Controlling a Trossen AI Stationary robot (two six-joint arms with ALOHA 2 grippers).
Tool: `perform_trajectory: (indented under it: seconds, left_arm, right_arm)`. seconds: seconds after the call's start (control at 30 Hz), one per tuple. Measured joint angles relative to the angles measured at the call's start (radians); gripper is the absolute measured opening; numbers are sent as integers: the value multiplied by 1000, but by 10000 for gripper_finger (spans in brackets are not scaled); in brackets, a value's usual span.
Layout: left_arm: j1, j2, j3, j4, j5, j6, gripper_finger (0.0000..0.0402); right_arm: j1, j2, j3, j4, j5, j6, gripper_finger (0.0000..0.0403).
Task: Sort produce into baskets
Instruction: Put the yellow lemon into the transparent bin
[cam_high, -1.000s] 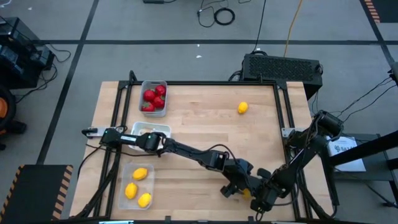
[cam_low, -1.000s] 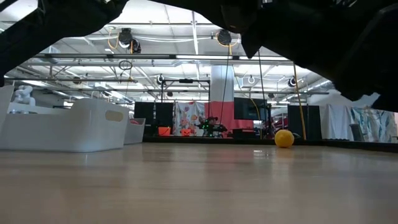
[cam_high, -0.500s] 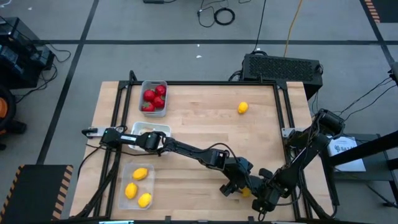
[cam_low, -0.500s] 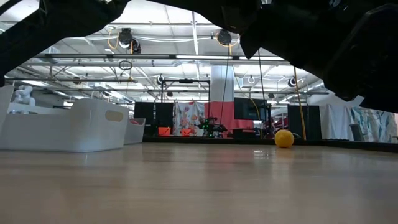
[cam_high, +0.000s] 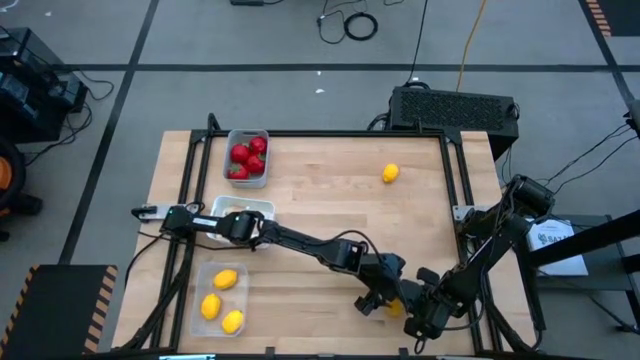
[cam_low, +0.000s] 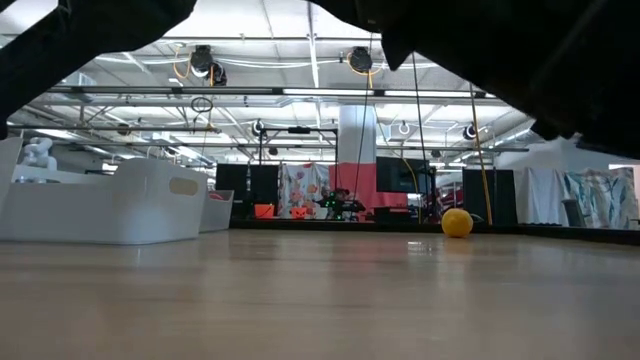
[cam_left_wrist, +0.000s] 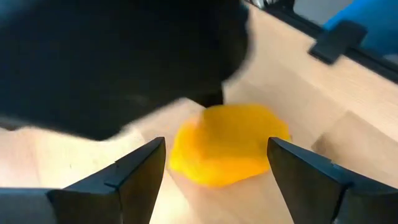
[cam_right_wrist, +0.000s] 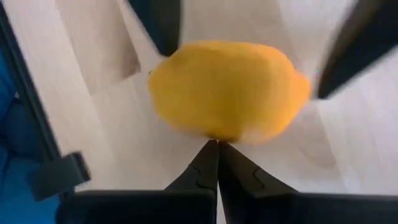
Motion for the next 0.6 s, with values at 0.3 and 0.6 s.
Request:
perform_trajectory:
  seconds: [0.3,0.6]
  left_arm:
    - [-15,-13,0,-53,-6,52,286]
    - [-14,-13,0,-60,-11,78,286]
  right_arm:
    - [0,0,0,-16,63,-3,0]
    - [0,0,0,-56,149,-16,0]
